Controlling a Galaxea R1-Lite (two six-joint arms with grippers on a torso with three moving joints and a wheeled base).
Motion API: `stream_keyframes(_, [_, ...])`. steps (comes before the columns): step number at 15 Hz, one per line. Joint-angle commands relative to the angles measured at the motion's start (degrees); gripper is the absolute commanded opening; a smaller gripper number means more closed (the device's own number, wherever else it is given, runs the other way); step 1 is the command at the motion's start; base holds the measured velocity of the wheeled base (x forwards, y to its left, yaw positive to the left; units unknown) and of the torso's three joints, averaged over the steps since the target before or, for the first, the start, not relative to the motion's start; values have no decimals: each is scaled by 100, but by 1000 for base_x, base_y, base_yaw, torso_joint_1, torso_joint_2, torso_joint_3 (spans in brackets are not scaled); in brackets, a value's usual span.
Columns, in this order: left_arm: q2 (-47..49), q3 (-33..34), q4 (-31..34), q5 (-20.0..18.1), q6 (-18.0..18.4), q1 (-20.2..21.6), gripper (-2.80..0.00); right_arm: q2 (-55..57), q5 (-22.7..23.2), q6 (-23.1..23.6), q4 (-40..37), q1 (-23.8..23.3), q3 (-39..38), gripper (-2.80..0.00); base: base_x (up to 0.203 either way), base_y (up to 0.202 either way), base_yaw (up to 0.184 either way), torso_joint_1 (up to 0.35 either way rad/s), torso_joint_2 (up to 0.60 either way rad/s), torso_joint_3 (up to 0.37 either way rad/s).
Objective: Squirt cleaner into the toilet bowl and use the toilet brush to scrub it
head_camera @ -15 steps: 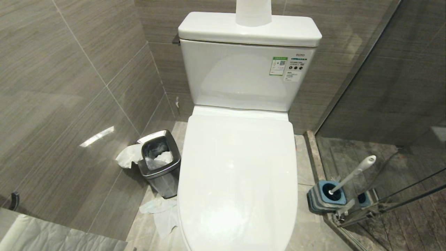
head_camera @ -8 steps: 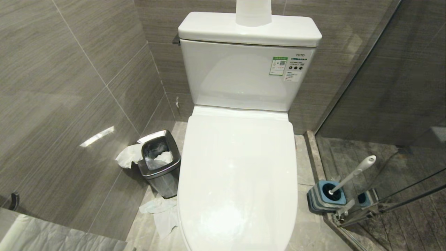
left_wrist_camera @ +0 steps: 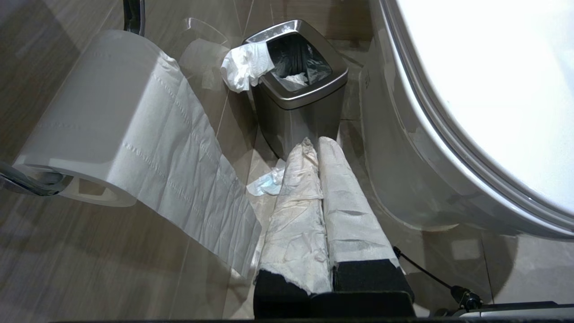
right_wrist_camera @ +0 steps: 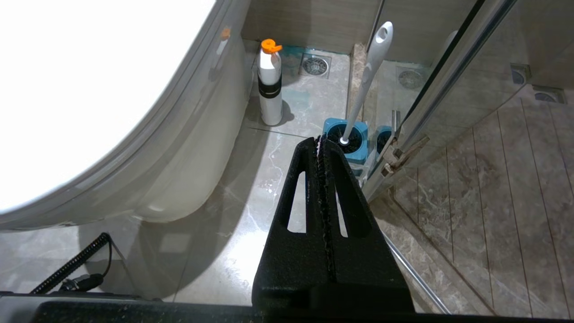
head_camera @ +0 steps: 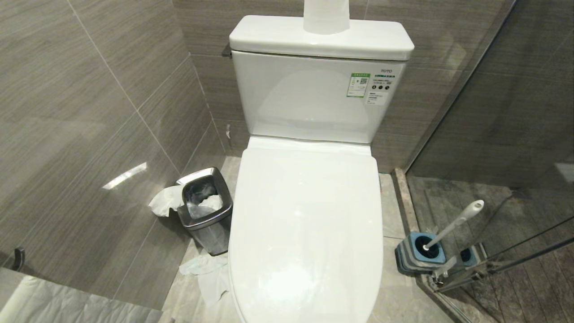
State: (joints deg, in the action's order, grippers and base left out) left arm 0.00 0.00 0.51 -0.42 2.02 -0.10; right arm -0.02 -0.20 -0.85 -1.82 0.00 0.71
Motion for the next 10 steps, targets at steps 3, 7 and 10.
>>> stream_keyframes(3, [9, 9, 2, -2, 0, 1, -280, 2, 2, -3, -3, 0, 8, -280, 0, 0, 0, 0, 0, 0])
stream_keyframes(7, [8, 9, 2, -1, 0, 1, -280, 2, 2, -3, -3, 0, 0, -280, 0, 0, 0, 0, 0, 0])
stream_keyframes(10, [9, 9, 2, -2, 0, 1, -280, 2, 2, -3, -3, 0, 8, -280, 0, 0, 0, 0, 0, 0])
